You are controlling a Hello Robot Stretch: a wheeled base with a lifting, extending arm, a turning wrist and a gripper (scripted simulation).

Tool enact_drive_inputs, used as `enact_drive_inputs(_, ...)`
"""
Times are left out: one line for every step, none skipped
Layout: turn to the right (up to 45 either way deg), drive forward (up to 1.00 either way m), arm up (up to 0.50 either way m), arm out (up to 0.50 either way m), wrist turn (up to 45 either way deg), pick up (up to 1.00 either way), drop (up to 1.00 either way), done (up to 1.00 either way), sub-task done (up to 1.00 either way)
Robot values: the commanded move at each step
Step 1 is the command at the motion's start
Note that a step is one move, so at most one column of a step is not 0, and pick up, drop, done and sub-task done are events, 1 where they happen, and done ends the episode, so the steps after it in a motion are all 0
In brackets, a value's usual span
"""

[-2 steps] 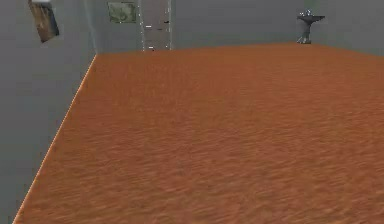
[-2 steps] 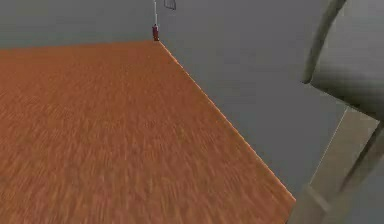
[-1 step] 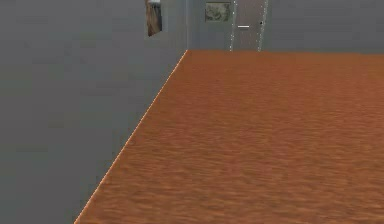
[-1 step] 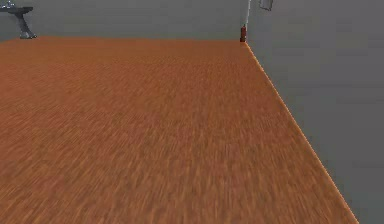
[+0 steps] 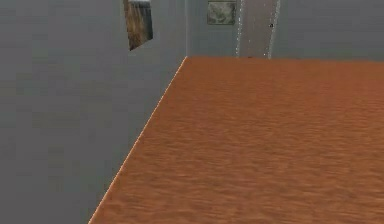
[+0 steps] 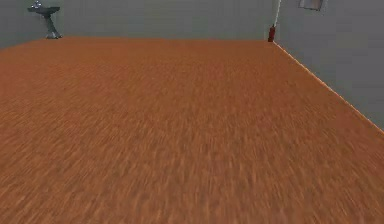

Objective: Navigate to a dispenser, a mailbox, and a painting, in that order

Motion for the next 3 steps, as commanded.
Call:
enact_drive_inputs(0.0, 1.0, 0.0, 0.0, 0.0, 0.0, 0.0, 0.0, 0.0)
enact_drive_inputs(0.0, 0.55, 0.0, 0.0, 0.0, 0.0, 0.0, 0.0, 0.0)
enact_drive_inputs(-27.0, 0.0, 0.0, 0.0, 0.0, 0.0, 0.0, 0.0, 0.0)
